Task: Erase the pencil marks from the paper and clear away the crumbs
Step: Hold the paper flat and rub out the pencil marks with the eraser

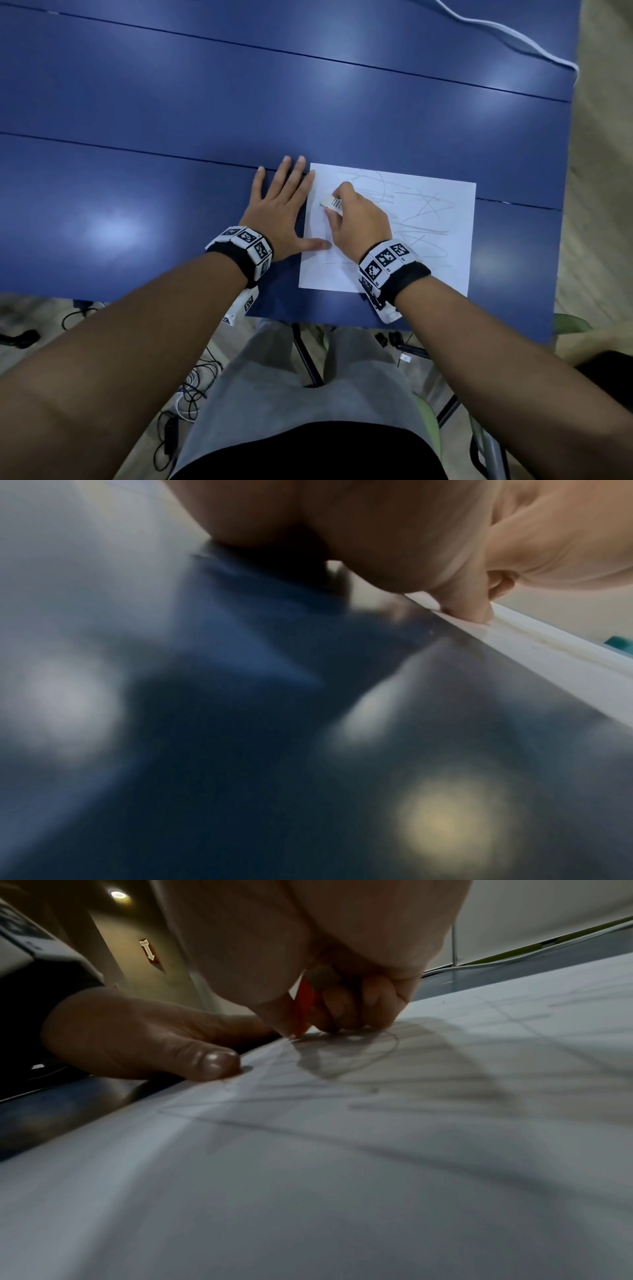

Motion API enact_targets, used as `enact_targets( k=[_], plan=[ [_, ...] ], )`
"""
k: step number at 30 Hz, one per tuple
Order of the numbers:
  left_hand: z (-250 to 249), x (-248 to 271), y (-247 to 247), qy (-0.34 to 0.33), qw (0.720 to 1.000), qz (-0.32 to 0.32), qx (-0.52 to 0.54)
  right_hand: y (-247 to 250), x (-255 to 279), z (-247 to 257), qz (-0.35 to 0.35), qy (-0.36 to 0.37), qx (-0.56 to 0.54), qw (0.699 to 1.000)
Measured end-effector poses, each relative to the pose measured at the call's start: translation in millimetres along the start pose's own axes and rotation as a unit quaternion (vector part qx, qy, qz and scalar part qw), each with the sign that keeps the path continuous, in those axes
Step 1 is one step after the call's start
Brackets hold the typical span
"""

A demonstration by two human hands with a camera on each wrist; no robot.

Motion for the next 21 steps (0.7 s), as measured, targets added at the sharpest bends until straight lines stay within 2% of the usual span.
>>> enact_targets(
  k=[4, 9, 13, 18, 21],
  plan=[
    [-1.0, 0.5, 0.2, -0.011, 1.0, 0.004, -0.01, -4.0, 3.3, 5.7, 0.028, 0.02, 0.021, 0.999],
    [-0.8, -2.0, -0.1, -0.003, 0.999, 0.037, -0.021, 2.3, -1.4, -1.0, 0.014, 0.007, 0.009, 1.0],
    [-0.3, -1.9, -0.6, -0.007, 0.999, 0.038, -0.026, -3.4, 6.0, 7.0, 0.032, 0.025, 0.019, 0.999],
    [-0.6, -3.0, -1.4, -0.004, 0.998, 0.047, -0.029, 4.0, -3.2, -0.3, 0.001, 0.002, 0.002, 1.0],
    [-0.7, -1.8, -1.0, -0.008, 0.999, 0.037, -0.029, -1.8, 2.0, 7.7, 0.031, 0.034, 0.018, 0.999]
  ],
)
Point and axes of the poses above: each hand's wrist, its own x-axis away from the middle knuckle, its own y-axis out of the back of the hand, z = x × y, the point moved 4 cm from there along -x, towards the middle knuckle, and after that the axes turned 2 degrees about -z, right-handed, at the moved point
